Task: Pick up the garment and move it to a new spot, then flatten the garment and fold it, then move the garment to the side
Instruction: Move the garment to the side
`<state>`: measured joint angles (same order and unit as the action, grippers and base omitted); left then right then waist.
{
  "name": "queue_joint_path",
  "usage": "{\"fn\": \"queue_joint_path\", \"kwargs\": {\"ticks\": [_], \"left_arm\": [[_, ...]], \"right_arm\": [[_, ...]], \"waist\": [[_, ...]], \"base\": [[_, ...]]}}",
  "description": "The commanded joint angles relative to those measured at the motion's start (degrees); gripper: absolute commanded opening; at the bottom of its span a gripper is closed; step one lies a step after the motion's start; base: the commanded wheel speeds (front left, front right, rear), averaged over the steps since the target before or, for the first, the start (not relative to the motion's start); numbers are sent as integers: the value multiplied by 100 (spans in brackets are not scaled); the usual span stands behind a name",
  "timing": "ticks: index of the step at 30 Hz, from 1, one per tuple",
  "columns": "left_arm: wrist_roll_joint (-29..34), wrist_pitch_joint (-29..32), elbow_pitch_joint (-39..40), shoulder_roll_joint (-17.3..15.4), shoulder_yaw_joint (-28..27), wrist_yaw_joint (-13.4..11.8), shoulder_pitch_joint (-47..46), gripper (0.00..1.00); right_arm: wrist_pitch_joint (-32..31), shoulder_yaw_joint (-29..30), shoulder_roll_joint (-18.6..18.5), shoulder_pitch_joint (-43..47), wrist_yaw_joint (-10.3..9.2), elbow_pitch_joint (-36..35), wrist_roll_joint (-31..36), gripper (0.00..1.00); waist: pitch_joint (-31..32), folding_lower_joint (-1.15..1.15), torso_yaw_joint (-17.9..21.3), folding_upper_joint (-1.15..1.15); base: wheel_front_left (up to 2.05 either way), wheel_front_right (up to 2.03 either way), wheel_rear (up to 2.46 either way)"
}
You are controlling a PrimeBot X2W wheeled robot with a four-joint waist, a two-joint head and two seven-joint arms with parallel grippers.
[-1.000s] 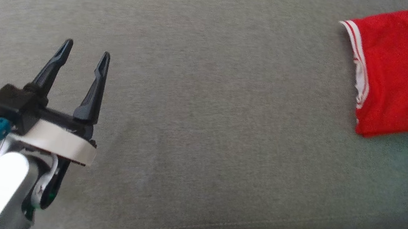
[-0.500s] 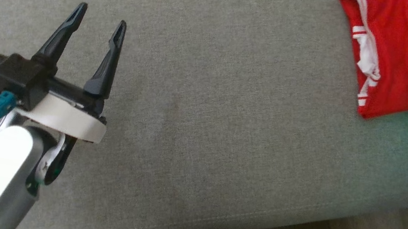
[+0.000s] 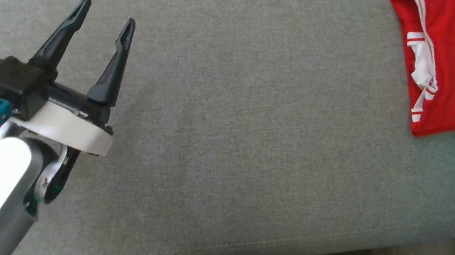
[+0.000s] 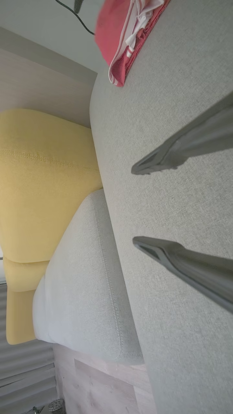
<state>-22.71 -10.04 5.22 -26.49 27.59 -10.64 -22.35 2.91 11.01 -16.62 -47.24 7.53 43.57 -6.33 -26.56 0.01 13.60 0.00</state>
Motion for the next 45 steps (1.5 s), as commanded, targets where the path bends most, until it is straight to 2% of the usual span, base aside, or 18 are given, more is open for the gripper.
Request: {"fn": "queue_joint_path", "kwargs": {"ticks": [1, 5, 10, 16, 21, 26, 32, 45], "left_arm": [[-41, -61, 126, -156, -249, -48, 7, 100], [-125, -127, 25, -126, -273, -120, 235, 100], [-230, -208, -58, -89, -324, -224, 542, 100], [-362, -306, -127, -11, -420, -350, 862, 100], [-440, -372, -178, 42, -493, -412, 1075, 100], [-469, -410, -220, 70, -519, -462, 1288, 100], [-481, -429, -261, 85, -467, -449, 1483, 100], [-490, -404, -320, 10, -335, -471, 1883, 100]], "right_arm": [[164, -9, -75, 104, -4, -350, 78, 100], [313, -57, 7, 475, -4, -972, 110, 100], [195, -211, 256, 1214, -4, -2088, 53, 100], [-139, -562, 695, 2239, -4, -3388, -60, 100], [-366, -865, 965, 2808, -4, -4053, -118, 100], [-459, -1112, 1119, 3144, -4, -4333, -172, 100], [-479, -1268, 1189, 3482, -4, -4316, -249, 100], [-632, -1104, 1226, 4273, -4, -4436, -220, 100]], "waist": [[183, -1, 8, 0], [520, -1, -1, 0], [928, -1, -121, 0], [1313, -1, -506, 0], [1534, -1, -886, 0], [1768, -1, -1204, 0], [2045, -1, -1397, 0], [2621, -1, -1428, 0]], "base": [[0, 0, 0], [0, 0, 0], [0, 0, 0], [0, 0, 0], [0, 0, 0], [0, 0, 0], [0, 0, 0], [0, 0, 0]]}}
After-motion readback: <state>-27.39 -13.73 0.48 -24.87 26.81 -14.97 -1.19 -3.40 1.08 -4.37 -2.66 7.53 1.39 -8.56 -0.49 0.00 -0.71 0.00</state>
